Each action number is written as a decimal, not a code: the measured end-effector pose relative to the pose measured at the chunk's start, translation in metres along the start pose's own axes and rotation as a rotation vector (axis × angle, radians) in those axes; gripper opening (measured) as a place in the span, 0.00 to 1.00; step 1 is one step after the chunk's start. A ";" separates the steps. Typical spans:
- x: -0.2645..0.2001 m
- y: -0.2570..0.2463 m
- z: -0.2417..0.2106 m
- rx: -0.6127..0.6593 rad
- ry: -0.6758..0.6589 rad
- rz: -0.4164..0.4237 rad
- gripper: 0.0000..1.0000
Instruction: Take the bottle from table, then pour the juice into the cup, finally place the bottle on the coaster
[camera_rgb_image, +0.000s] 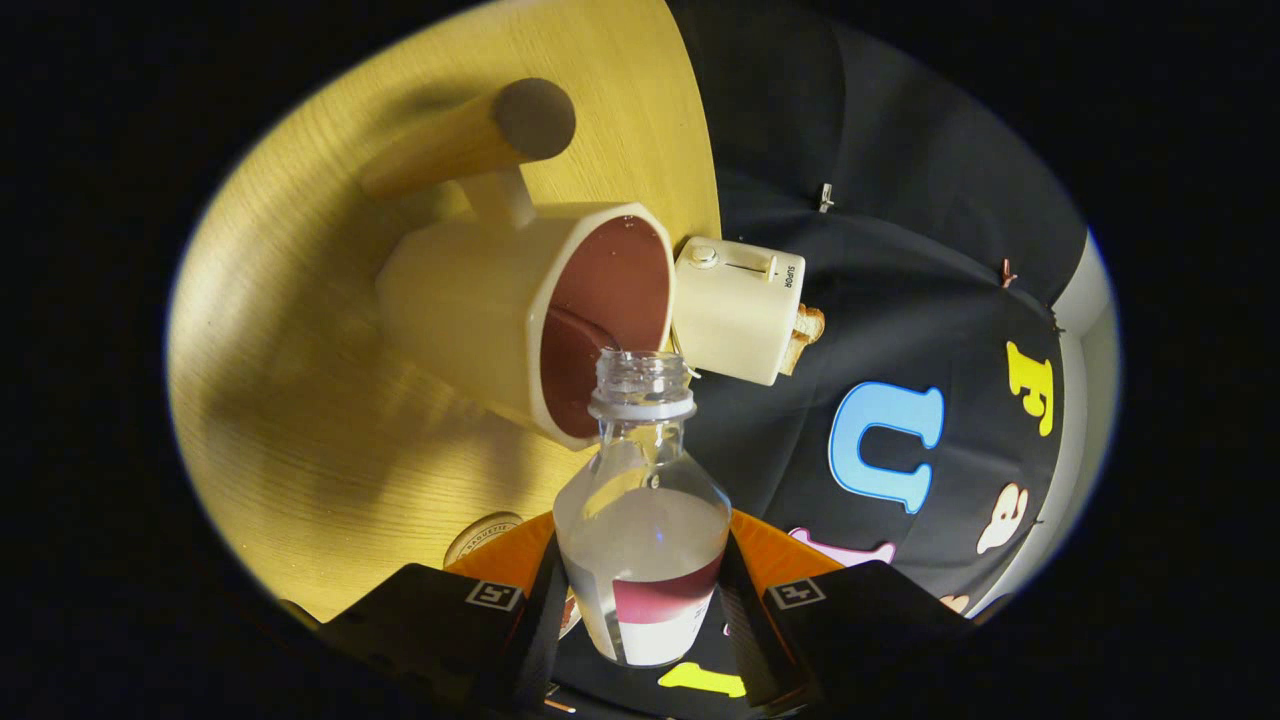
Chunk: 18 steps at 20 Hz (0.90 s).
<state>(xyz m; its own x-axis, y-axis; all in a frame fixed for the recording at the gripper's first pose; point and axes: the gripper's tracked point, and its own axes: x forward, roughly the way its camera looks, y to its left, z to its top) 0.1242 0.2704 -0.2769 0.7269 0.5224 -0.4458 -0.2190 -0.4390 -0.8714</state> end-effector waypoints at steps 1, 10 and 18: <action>0.001 -0.002 0.000 -0.010 -0.003 -0.004 0.74; 0.002 -0.004 0.000 -0.116 -0.021 0.022 0.74; -0.005 -0.005 0.010 -0.231 -0.052 0.023 0.74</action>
<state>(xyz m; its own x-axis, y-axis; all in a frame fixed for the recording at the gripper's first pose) 0.1150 0.2775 -0.2724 0.6876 0.5448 -0.4800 -0.0762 -0.6033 -0.7939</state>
